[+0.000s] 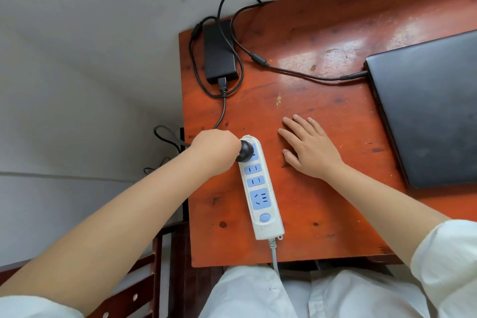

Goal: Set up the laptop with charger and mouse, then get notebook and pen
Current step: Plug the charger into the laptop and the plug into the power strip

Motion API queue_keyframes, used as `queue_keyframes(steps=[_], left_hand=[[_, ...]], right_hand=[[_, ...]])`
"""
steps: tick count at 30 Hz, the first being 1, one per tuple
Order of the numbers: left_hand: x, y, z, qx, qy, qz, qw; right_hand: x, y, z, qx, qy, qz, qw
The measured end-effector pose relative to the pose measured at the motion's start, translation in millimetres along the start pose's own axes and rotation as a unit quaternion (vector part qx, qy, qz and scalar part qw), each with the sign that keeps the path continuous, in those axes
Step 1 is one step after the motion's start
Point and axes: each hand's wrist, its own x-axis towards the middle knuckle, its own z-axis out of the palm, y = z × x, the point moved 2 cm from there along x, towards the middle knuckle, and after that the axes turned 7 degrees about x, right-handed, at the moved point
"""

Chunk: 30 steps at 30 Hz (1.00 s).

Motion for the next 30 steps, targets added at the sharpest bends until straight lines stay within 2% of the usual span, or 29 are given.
queue_keyframes(steps=[2,6,12,24,30], left_hand=[[5,10,-10,0.014,-0.024,-0.001,1.0],[11,23,-20,0.034,-0.003,0.034,0.999],[6,8,5,-0.058,0.02,0.04,0.997],[21,13,-8,0.081,-0.022,0.118,0.99],[19,15,-6,0.1,-0.039,0.104,0.989]], right_hand=[[0,0,1,0.002,-0.001,0.001,1.0],[0,2,2,0.007,-0.008,0.004,1.0],[0,4,5,0.005,-0.019,0.009,1.0],[3,6,12,-0.04,-0.045,0.011,0.998],[2,5,13,-0.035,-0.046,0.016,0.998]])
